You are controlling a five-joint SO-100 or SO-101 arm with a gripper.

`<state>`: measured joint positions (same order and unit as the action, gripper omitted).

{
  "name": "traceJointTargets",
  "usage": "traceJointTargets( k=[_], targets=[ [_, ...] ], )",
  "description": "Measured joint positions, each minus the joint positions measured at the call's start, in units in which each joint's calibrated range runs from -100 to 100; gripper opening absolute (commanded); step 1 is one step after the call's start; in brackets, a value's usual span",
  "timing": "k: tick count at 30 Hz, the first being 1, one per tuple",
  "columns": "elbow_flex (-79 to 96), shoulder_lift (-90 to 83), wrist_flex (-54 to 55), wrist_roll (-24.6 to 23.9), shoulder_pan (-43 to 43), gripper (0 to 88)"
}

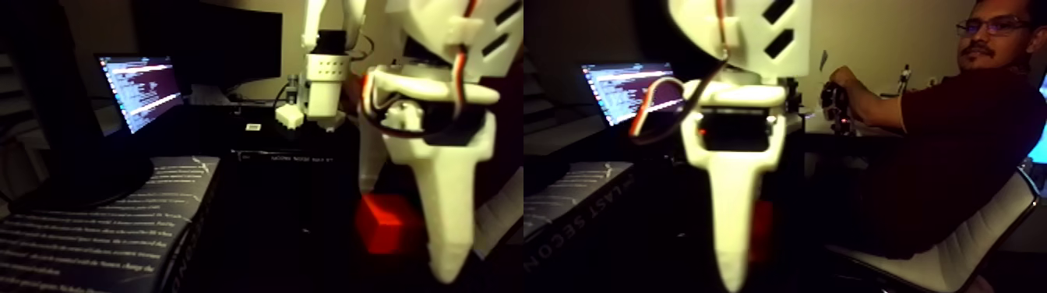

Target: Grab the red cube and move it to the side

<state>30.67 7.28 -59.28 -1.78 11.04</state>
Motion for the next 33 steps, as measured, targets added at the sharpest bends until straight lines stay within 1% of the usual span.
traceJointTargets(
  k=[12,16,28,30,33],
  targets=[
    [0.0,0.0,0.0,0.05,1.54,42.4],
    [0.0,0.0,0.0,-0.1,-0.08,42.4],
    [-0.36,0.0,0.0,-0.68,-0.31,42.1],
    [-0.36,0.0,0.0,-0.68,-0.39,38.5],
    [-0.36,0.0,0.0,-0.68,-0.39,29.0]
  ],
)
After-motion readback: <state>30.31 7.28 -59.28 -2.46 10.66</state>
